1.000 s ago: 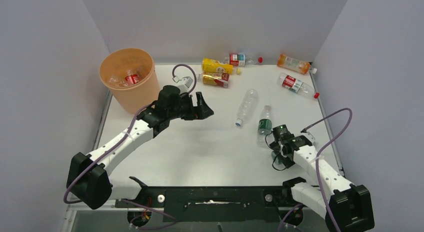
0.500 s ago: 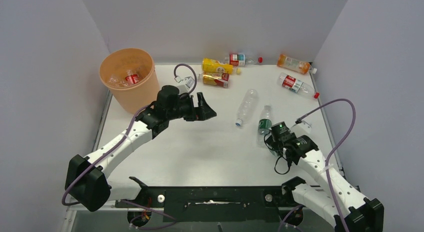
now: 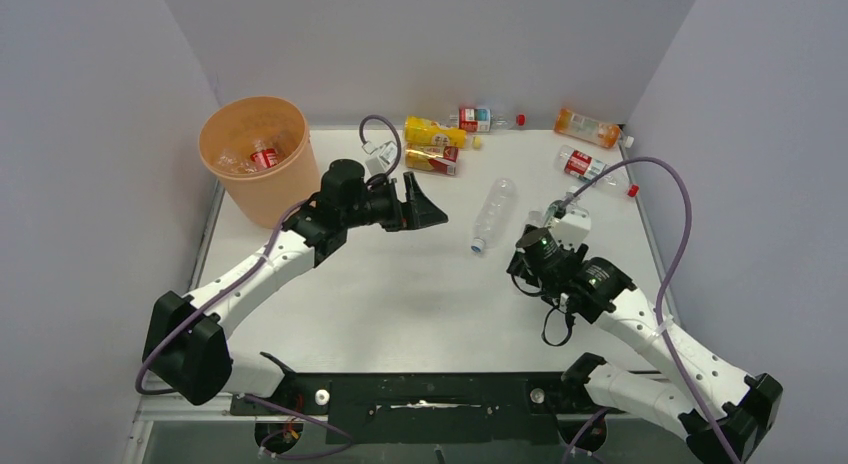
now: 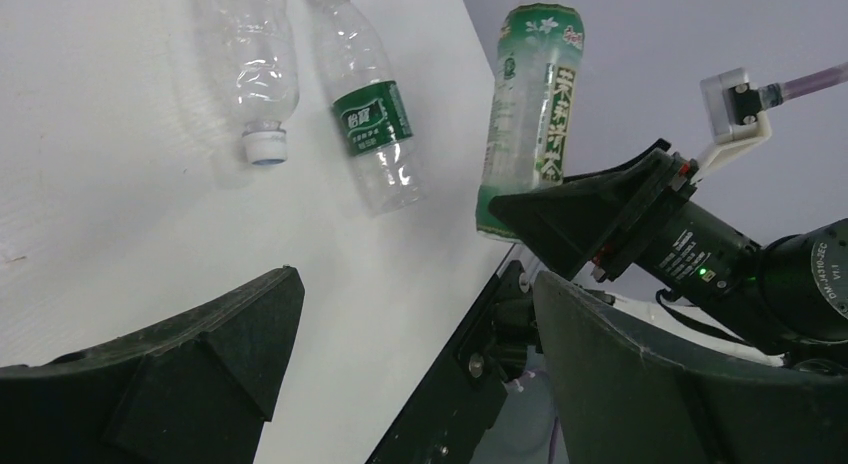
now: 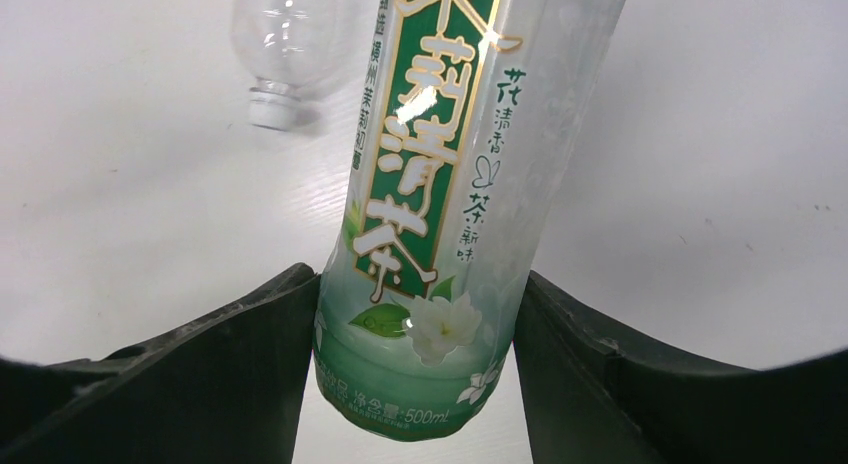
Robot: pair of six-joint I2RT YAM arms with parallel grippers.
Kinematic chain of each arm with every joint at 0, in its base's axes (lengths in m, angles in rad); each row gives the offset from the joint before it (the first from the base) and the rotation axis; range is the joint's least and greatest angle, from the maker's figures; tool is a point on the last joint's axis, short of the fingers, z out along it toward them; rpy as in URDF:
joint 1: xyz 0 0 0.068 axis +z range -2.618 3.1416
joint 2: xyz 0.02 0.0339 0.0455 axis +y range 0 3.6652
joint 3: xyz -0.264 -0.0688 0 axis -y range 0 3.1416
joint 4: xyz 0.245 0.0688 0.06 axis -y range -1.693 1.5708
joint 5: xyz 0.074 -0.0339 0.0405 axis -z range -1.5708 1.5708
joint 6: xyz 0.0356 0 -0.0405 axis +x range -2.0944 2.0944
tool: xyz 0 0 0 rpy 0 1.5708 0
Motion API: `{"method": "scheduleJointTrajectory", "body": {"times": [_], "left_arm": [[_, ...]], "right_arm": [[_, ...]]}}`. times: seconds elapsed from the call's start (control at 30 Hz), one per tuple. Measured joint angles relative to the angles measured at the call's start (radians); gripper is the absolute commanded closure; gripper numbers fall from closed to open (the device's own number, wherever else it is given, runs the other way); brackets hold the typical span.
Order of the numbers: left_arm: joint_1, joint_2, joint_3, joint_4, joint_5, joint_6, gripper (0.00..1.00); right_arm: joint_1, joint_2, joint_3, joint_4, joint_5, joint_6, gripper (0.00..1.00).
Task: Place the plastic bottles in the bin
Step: Pick up the plastic bottle at the center of the board.
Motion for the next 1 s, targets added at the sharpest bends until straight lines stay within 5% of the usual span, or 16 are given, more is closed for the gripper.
{"method": "scheduleJointTrajectory", "body": {"times": [0.43,1.0], "left_arm": [[0.001,0.016,0.001,0.197,0.021,-0.109,0.14],[0.001,-0.038,-0.140,0.342,-0.003,-0.199,0.14]], "right_arm": [[0.088,-0.034,-0.001,0.224,-0.166,-0.261,0.60],[0.249,0.035,-0.025,0.416,-0.334,-0.362,0.59]]}}
